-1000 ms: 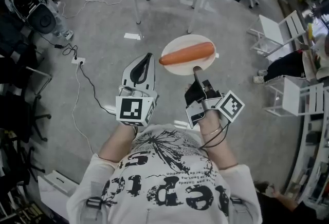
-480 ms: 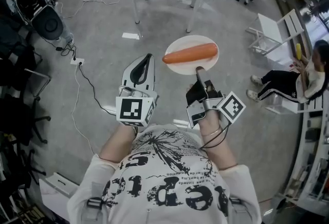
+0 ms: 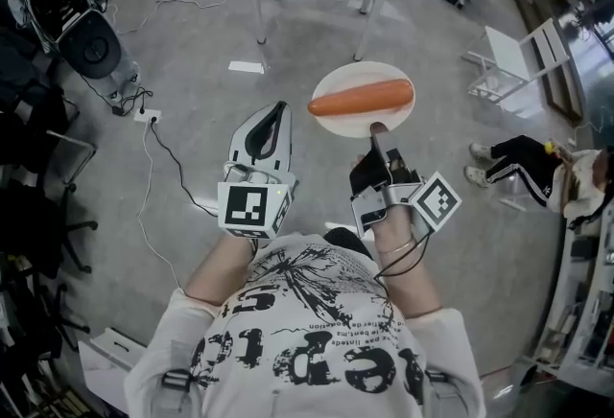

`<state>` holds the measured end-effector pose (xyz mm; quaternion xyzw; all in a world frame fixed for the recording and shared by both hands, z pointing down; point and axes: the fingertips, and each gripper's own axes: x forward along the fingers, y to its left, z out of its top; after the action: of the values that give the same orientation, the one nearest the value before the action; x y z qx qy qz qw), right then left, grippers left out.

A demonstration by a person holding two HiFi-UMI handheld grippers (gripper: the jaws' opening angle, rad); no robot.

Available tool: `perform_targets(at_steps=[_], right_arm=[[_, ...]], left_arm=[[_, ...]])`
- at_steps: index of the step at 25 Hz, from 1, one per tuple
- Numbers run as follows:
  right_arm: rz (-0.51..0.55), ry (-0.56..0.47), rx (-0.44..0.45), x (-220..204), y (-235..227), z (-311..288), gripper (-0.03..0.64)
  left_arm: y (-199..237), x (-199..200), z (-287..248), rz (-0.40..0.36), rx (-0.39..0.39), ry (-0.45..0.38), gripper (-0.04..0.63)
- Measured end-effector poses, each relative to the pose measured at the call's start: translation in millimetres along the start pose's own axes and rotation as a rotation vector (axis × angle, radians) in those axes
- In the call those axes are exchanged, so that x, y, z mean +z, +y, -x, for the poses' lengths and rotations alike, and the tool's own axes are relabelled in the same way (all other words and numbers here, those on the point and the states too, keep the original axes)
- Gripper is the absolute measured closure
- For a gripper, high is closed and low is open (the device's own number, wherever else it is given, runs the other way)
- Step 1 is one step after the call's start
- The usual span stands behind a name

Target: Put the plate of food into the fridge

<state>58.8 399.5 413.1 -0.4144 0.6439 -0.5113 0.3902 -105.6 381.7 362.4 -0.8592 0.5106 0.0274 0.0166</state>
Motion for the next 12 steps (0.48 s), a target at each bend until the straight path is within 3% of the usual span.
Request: perform_targets(at_steps=[12], right_arm=[[-0.026, 0.02, -0.014, -2.0, -3.7, 0.2, 0.598]], left_arm=[[2.6, -2.8, 4.4, 0.024, 0.022, 0.014, 0.589]])
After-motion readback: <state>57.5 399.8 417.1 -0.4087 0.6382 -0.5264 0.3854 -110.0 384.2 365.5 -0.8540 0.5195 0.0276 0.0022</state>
